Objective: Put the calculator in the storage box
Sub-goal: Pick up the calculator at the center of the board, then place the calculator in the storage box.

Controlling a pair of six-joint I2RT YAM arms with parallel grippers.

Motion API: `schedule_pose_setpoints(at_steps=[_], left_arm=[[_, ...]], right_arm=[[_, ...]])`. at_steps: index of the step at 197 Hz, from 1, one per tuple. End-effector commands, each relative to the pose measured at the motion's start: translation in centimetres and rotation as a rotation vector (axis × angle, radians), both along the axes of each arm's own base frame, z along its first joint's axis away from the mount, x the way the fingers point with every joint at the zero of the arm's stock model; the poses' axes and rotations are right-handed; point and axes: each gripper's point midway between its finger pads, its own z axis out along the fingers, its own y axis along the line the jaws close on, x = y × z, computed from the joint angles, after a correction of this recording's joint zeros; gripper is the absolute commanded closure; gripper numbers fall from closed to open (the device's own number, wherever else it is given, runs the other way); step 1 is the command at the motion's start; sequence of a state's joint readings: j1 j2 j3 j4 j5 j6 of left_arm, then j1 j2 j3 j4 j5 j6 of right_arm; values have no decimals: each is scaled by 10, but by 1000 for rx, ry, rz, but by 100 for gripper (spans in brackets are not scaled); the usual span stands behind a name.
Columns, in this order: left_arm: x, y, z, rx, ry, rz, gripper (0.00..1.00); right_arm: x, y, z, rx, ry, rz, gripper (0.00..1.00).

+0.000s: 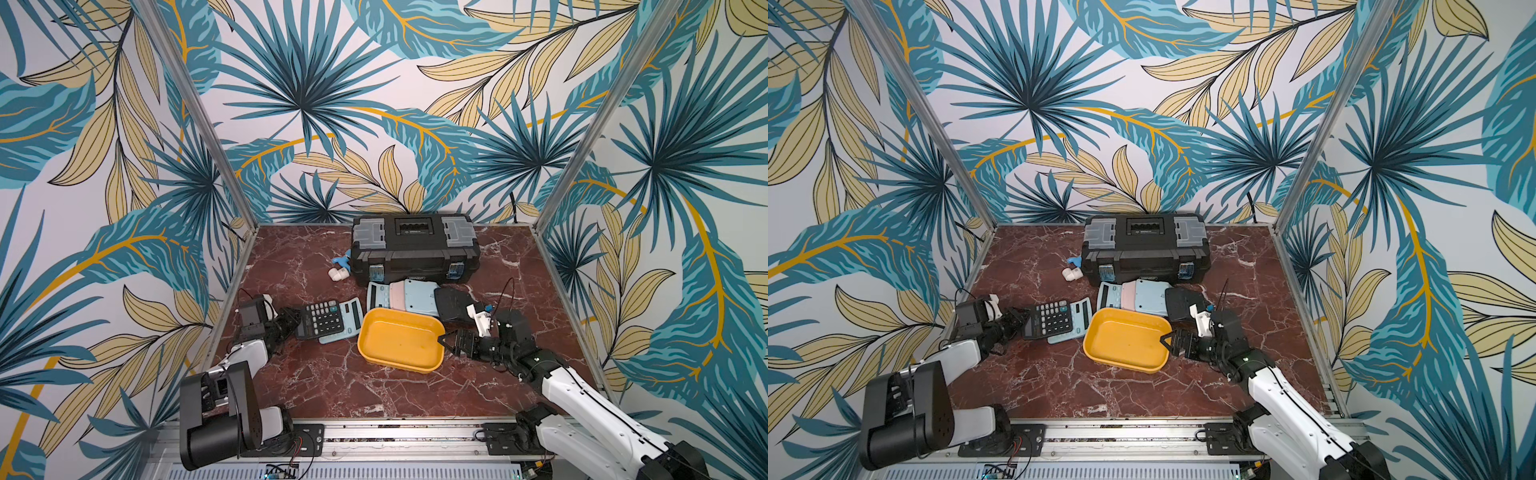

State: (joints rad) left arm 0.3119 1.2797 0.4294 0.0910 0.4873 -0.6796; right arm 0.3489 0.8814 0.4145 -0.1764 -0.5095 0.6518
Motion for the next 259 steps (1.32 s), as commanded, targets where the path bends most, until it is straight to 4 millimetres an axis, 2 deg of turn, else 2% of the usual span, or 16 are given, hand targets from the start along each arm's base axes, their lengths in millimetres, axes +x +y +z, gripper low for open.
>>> schedule_pose_setpoints(at_steps=[1, 28, 80, 107, 136, 179, 259], left_arm=[[-9, -5, 6, -9, -27, -13, 78], [-15, -7, 20, -6, -53, -9, 83], [-24, -15, 73, -5, -145, -26, 83], [-30, -24, 99, -21, -197, -61, 84], [-34, -40, 125, -60, -250, -117, 83], [-34, -89, 153, -123, -285, -280, 83], [-39, -189, 183, -210, -326, -547, 83]], right_arm=[[1, 1, -1, -2, -6, -2, 0], [1, 2, 4, 5, -11, 5, 0], [1, 7, 19, 39, -26, 14, 0], [0, 14, 29, 82, -34, 29, 0], [-1, 28, 49, 163, -55, 70, 1], [-4, 53, 72, 221, -79, 150, 6], [-1, 98, 83, 276, -76, 244, 13]])
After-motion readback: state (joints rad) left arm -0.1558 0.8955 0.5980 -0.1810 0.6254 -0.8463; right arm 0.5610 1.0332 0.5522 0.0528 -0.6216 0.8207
